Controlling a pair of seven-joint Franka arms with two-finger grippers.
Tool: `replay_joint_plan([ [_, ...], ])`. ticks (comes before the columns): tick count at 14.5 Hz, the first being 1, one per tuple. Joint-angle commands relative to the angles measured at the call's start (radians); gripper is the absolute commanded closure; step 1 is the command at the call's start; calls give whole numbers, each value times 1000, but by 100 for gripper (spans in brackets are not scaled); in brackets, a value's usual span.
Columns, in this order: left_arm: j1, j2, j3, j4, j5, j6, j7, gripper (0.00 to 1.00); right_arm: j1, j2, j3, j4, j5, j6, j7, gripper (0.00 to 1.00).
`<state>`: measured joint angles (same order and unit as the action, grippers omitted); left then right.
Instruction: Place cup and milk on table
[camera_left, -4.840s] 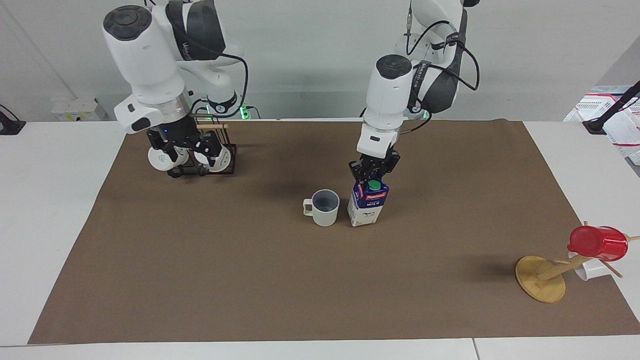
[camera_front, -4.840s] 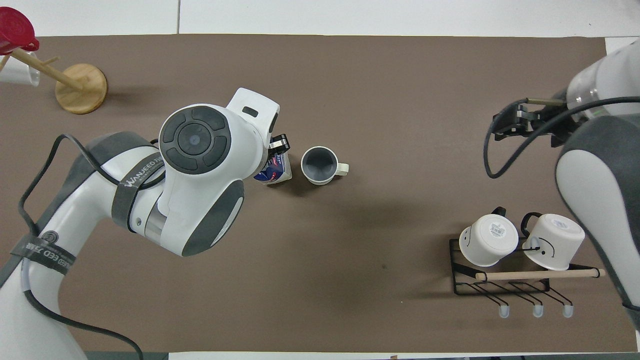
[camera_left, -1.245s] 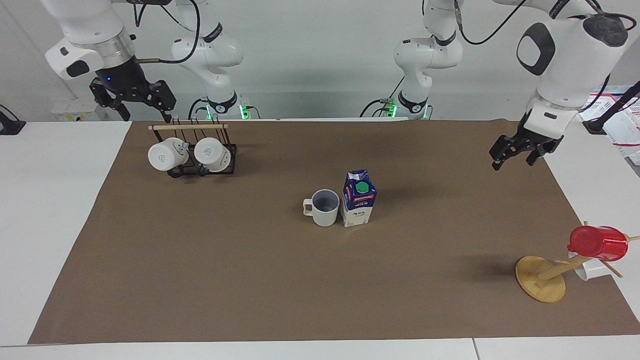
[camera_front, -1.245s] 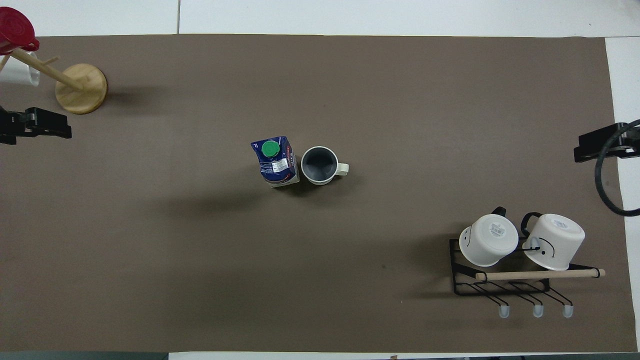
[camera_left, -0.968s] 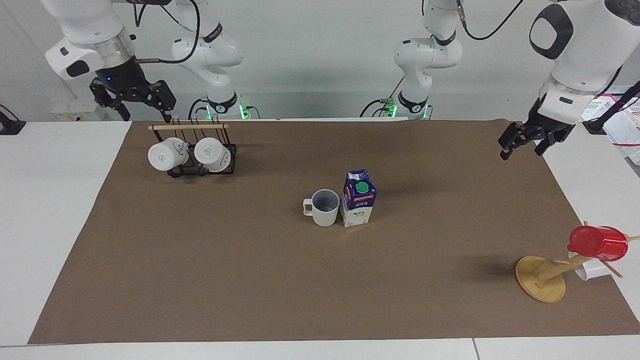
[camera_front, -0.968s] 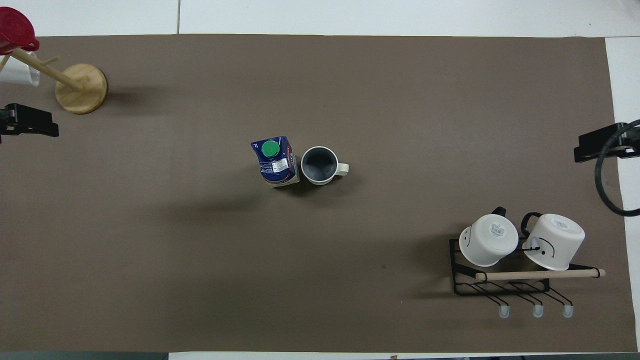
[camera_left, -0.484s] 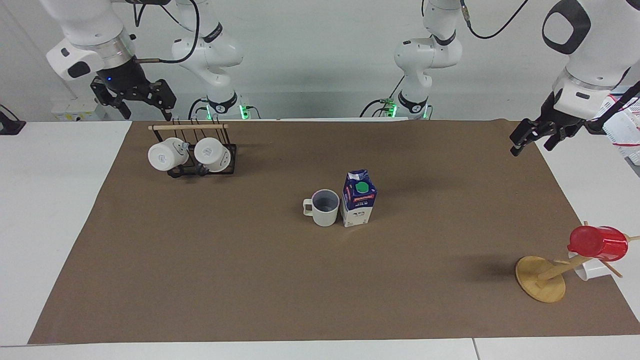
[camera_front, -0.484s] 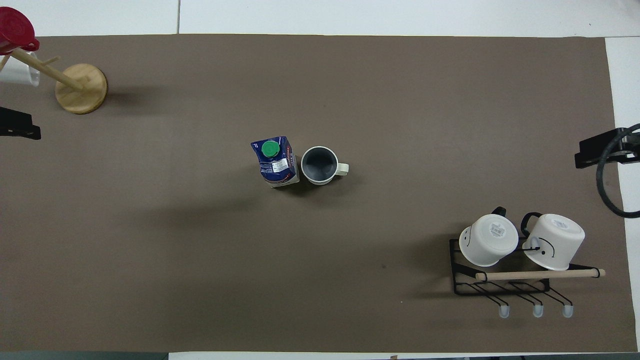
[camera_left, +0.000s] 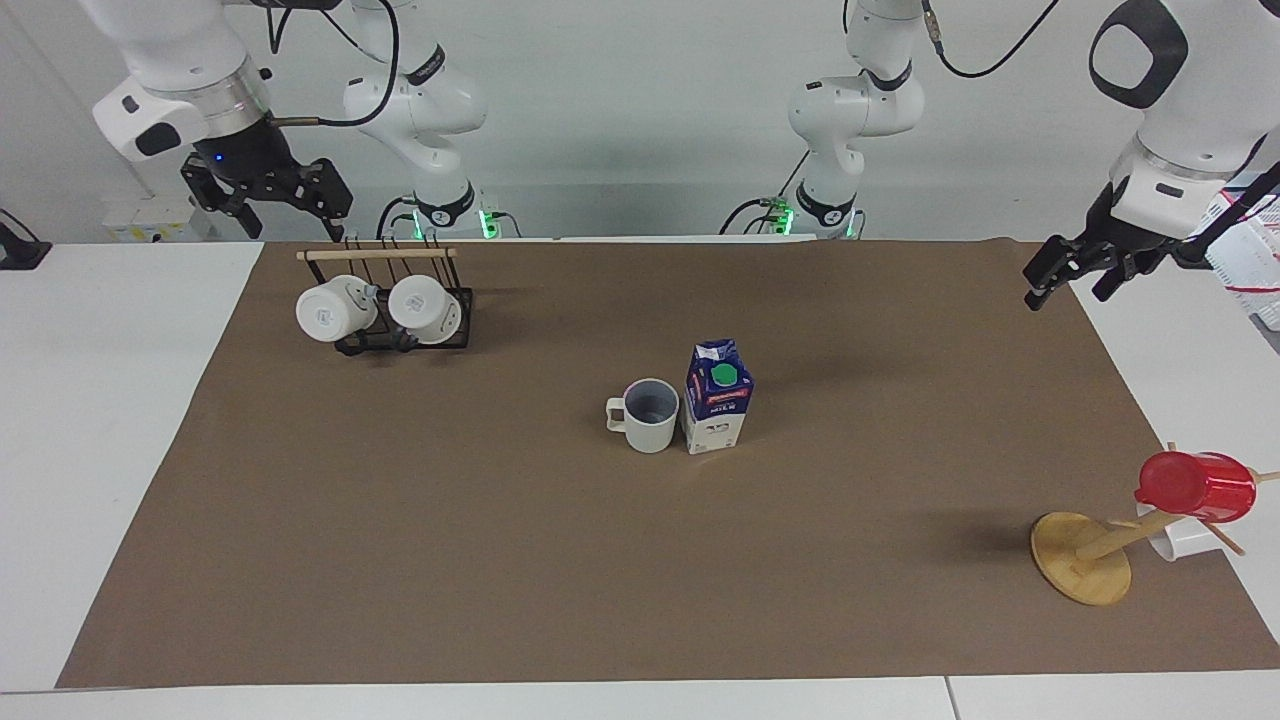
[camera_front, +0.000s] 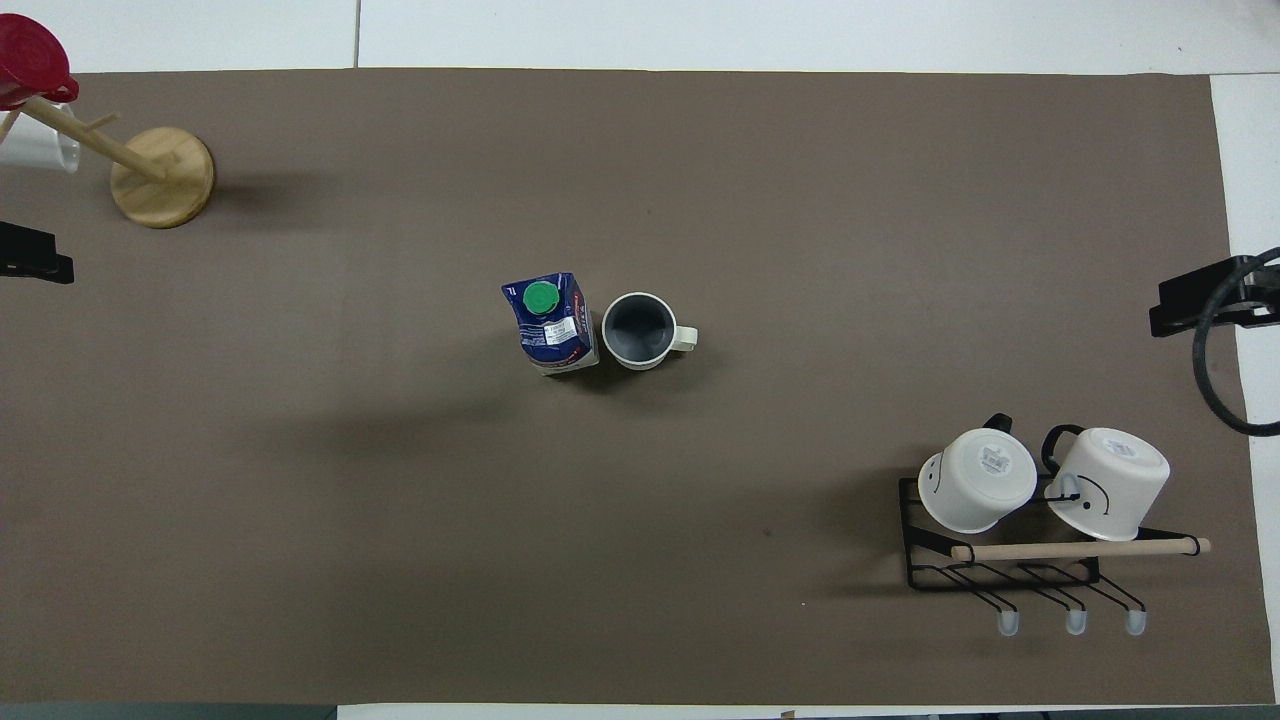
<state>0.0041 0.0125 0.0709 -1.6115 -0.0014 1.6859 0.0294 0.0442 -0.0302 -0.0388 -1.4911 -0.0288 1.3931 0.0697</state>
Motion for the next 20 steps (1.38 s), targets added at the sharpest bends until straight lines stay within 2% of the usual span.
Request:
replay_joint_plan([
  [1,23,0,-5,7,-14,-18,46,0,-12,-14,7,-12,1,0,7,0],
  [20,27,-6,-10,-7,-12,-9,47,0,-15,-13,7,-11,3,-2,7,0],
])
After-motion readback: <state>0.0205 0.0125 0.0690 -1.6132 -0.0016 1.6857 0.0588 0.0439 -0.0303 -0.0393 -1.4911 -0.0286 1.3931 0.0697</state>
